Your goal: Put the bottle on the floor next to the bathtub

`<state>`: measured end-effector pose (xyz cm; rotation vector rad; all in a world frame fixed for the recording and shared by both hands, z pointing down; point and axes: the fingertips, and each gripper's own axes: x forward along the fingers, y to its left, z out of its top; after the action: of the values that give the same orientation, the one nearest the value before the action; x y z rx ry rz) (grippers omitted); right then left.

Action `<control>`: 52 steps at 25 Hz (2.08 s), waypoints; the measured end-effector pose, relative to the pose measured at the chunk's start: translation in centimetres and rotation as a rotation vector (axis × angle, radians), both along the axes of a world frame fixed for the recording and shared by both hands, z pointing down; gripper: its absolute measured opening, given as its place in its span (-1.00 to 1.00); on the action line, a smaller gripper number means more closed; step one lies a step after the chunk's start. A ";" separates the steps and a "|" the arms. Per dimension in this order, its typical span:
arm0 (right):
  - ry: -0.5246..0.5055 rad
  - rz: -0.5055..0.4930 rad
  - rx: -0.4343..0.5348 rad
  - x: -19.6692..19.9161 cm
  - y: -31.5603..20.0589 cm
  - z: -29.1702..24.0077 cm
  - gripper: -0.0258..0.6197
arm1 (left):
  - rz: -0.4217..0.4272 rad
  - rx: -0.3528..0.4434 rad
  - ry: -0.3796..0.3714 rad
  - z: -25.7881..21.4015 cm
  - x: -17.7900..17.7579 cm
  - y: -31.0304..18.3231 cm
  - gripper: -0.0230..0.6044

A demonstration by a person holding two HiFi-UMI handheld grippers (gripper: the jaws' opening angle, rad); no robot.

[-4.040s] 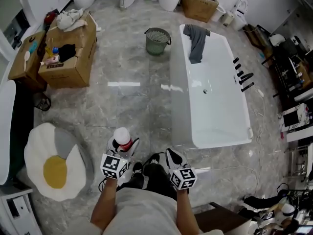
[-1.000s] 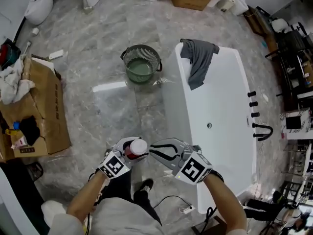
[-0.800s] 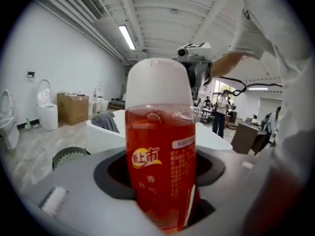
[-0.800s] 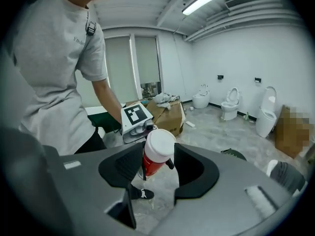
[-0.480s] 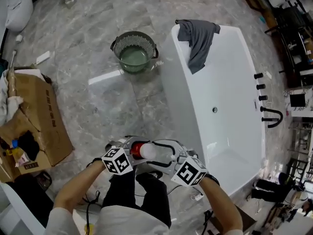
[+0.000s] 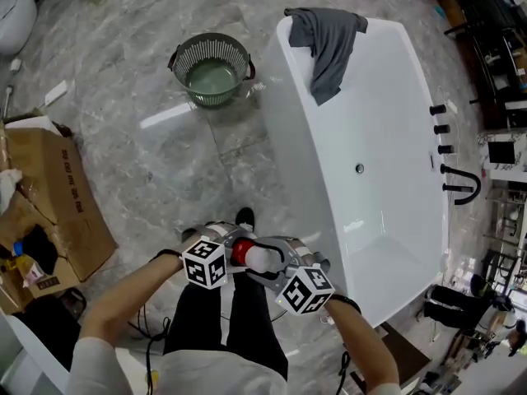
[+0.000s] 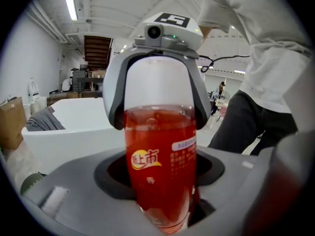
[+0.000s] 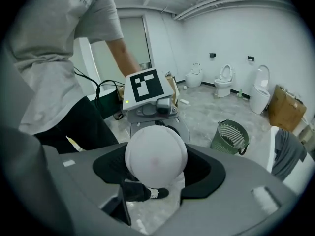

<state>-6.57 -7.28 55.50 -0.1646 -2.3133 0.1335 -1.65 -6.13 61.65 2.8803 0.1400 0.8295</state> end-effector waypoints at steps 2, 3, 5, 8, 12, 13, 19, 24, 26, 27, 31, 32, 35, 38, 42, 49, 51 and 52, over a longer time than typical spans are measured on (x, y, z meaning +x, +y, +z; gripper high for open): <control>0.029 -0.014 0.007 0.7 -0.3 0.9 -0.06 | 0.024 -0.006 -0.011 0.6 0.7 -0.3 0.14; 0.041 -0.013 -0.001 1.0 -0.6 1.4 -0.06 | 0.035 -0.011 -0.014 0.8 1.0 -0.5 0.14; 0.049 0.010 -0.036 1.3 -1.3 2.3 -0.06 | 0.047 -0.022 -0.017 1.3 1.5 -1.2 0.14; 0.063 0.051 -0.054 1.9 -2.7 3.4 -0.06 | 0.055 -0.029 -0.020 2.3 2.4 -2.4 0.14; 0.122 0.070 -0.017 2.9 -4.4 5.3 -0.05 | 0.070 0.005 0.001 4.2 3.7 -4.0 0.15; 0.134 0.084 -0.022 3.4 -4.8 5.8 -0.05 | 0.067 0.011 0.015 4.6 4.3 -4.5 0.15; 0.199 0.191 -0.083 4.5 -7.3 9.7 -0.05 | -0.108 -0.061 0.086 6.7 2.9 -7.6 0.17; 0.277 0.359 -0.111 7.0 -9.9 16.4 -0.05 | -0.475 -0.109 0.066 9.6 -3.2 -11.8 0.17; 0.318 0.435 -0.111 8.1 -10.9 19.3 -0.05 | -0.643 -0.119 0.087 9.8 -5.5 -13.1 0.17; 0.337 0.473 -0.113 8.5 -11.4 20.5 -0.05 | -0.721 -0.126 0.101 9.8 -6.4 -13.6 0.17; 0.397 0.649 -0.128 11.1 -13.5 24.8 -0.05 | -0.910 -0.133 0.125 10.3 -7.7 -14.6 0.17; 0.404 0.722 -0.142 11.7 -14.1 25.8 -0.05 | -0.920 -0.125 0.116 10.8 -7.6 -14.7 0.15; 0.422 0.934 -0.208 13.0 -14.9 28.7 -0.05 | -0.932 -0.120 0.092 12.7 -7.0 -14.4 0.15; 0.433 1.047 -0.238 14.1 -15.8 31.0 -0.05 | -0.951 -0.158 0.102 14.5 -6.1 -14.0 0.15; 0.439 1.092 -0.239 14.8 -17.0 34.8 -0.05 | -0.956 -0.188 0.106 16.7 -5.9 -13.4 0.15; 0.461 1.067 -0.221 15.9 -19.0 43.5 -0.05 | -0.953 -0.184 0.127 20.7 -6.6 -12.7 0.07; 0.468 1.070 -0.205 16.3 -19.6 46.0 -0.05 | -0.961 -0.169 0.124 22.6 -7.1 -12.8 0.07; 0.471 1.074 -0.198 16.4 -19.8 47.1 -0.05 | -0.972 -0.164 0.125 23.5 -7.4 -12.9 0.07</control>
<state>9.86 -27.08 102.64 0.9264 -1.6845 0.8336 -9.01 -19.07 85.19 2.3649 -1.0269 0.4022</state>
